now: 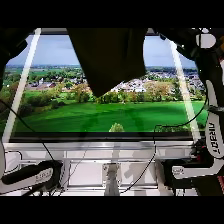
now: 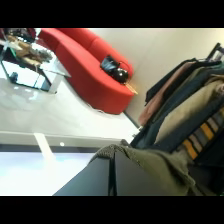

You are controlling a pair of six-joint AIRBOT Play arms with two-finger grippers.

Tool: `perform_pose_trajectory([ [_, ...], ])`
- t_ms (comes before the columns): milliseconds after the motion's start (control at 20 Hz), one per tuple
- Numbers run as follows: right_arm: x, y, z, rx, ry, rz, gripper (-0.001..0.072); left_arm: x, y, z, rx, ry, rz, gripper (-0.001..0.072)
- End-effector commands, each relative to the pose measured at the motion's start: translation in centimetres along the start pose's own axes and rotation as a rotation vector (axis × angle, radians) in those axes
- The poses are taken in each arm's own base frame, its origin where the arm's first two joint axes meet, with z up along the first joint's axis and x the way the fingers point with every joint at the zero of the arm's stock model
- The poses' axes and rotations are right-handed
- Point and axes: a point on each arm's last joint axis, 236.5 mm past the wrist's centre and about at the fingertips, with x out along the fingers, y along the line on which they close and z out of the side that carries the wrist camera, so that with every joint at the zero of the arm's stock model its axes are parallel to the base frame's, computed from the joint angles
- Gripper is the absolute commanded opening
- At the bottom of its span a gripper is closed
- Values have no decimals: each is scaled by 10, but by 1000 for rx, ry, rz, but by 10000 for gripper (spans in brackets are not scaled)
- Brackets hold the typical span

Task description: Fold the clothes and pants, and hang the long-sleeved shirts on hangers.

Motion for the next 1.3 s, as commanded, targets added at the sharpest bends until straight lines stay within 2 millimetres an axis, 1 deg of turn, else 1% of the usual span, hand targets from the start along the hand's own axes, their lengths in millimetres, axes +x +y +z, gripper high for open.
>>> perform_pose_trajectory([
  [0, 14, -20, 24, 23, -167, -60, 28, 23, 21, -3, -6, -7, 19, 9],
  [100, 23, -29, 24, 36, -166, -63, 28, 35, 26, 0, -1, -14, 10, 9],
  [150, 28, -30, 27, 57, -172, -54, 27, 40, 24, -1, 3, -5, -6, 8],
  [200, 32, -28, 29, 52, -166, -41, 28, 43, 22, -6, 8, 17, -25, 8],
  [250, 35, -26, 31, 45, -146, -25, 27, 46, 22, -17, 15, 51, -40, 9],
  [300, 39, -24, 28, 39, -111, -7, 27, 47, 25, -28, 39, 88, -38, 9],
  [350, 40, -26, 24, 35, -74, 3, 28, 48, 28, -44, 70, 144, -42, 10],
  [450, 34, -38, 14, -1, 20, -8, 27, 42, 30, -84, 110, 298, -85, 11],
  [500, 27, -50, 1, -39, 108, -26, 27, 37, 32, -105, 116, 379, -98, 10],
  [550, 16, -64, -15, -79, 214, -53, 25, 30, 39, -127, 112, 465, -84, 9],
  [650, -15, -97, -53, -97, 450, -137, 23, 12, 56, -168, 96, 629, -12, 8],
  [700, -33, -109, -72, -127, 564, -178, 23, 2, 60, -186, 101, 693, 10, 8],
  [750, -51, -119, -86, -153, 643, -225, 23, -9, 60, -202, 106, 745, 18, 8],
  [850, -81, -125, -102, -178, 710, -292, 23, -32, 49, -229, 68, 802, 24, 8],
  [1000, -131, -117, -137, -143, 765, -328, 23, -80, 22, -267, 46, 862, 24, 8],
  [1100, -170, -124, -170, -111, 821, -375, 23, -122, 11, -294, 59, 913, 42, 8],
  [1200, -210, -135, -209, -48, 881, -429, 24, -169, 4, -322, -39, 963, 94, 9],
  [1250, -231, -142, -231, -2, 916, -456, 24, -190, 3, -334, -79, 982, 117, 8],
])
